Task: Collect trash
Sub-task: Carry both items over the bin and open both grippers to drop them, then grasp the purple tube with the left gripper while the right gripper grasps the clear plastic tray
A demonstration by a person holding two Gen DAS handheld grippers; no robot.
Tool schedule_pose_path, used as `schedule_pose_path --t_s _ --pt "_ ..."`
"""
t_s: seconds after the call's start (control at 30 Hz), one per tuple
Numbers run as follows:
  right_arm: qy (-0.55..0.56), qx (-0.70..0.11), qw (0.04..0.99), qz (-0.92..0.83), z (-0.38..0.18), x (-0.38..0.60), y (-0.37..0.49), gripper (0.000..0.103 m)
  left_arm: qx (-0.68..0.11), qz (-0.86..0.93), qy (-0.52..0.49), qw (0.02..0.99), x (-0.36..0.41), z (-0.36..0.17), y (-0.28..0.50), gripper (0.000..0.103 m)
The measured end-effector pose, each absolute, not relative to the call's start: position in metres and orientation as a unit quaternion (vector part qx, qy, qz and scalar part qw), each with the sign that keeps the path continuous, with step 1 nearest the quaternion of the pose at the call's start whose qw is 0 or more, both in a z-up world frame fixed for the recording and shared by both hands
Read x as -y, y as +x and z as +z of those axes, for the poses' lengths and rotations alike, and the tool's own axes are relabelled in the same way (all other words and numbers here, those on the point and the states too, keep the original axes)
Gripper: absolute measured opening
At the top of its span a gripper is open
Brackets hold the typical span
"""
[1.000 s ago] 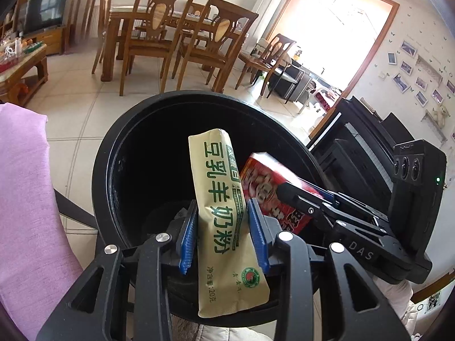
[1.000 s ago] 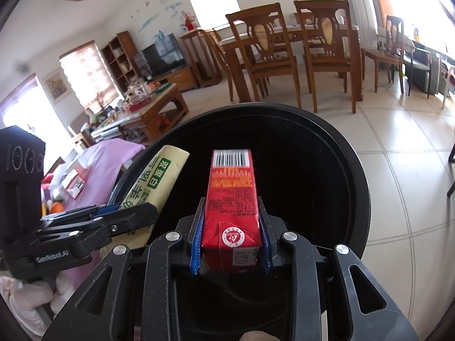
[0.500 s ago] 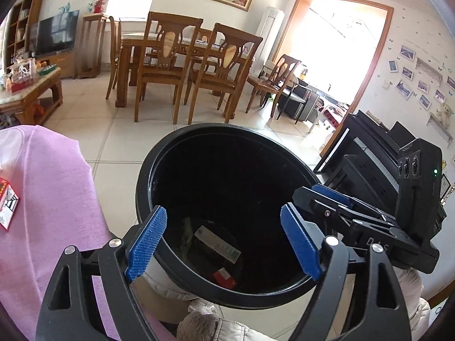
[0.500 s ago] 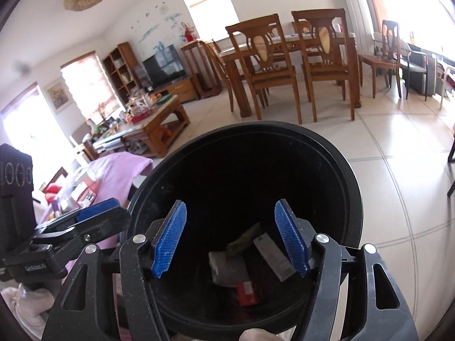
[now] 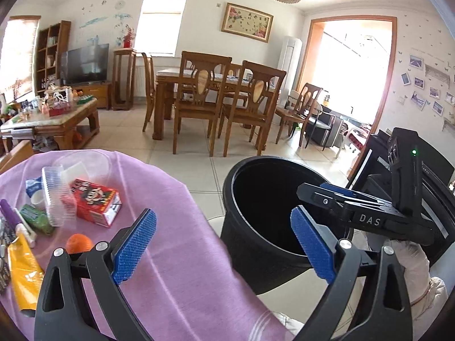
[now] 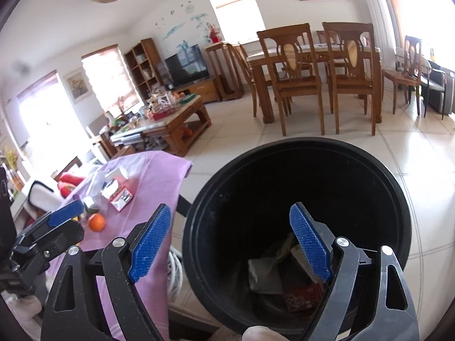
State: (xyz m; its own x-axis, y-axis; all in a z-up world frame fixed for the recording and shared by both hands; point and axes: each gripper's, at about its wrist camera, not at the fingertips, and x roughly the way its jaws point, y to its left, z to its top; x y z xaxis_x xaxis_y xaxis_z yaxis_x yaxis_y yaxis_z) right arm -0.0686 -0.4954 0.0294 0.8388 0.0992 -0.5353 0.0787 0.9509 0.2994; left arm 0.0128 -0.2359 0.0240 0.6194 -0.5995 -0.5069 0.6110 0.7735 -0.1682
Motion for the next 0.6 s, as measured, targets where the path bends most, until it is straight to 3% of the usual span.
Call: schedule_pose_path --t_s 0.37,0.6 --pt "0.106 -0.3 0.942 0.107 0.044 0.377 -0.02 0.085 -0.268 -0.241 -0.028 0.932 0.107 0.024 0.014 0.095" --pt "0.05 -0.307 0.937 0.16 0.048 0.298 0.006 0.085 -0.309 -0.154 -0.116 0.931 -0.003 0.016 0.081 0.095"
